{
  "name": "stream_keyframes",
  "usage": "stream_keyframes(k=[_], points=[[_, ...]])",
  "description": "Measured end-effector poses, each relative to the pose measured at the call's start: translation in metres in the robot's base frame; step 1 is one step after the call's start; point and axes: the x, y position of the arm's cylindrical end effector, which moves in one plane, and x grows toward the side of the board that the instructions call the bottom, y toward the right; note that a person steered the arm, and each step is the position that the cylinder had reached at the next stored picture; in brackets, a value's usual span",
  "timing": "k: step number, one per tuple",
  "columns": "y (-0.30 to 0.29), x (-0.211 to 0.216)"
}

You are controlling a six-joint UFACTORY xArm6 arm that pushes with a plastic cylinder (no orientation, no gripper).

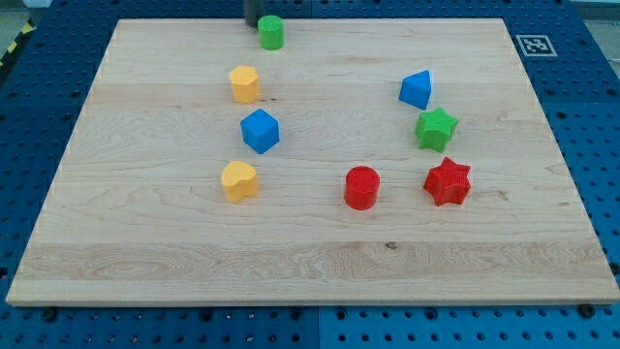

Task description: Move the green circle to the top right of the blue cube

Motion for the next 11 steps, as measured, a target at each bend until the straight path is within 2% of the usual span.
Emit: stream_keyframes(k=[2, 5, 8, 11], points=[[-0.016, 0.001], [0.069, 0.015], [0.059, 0.089], [0.059, 0.093]])
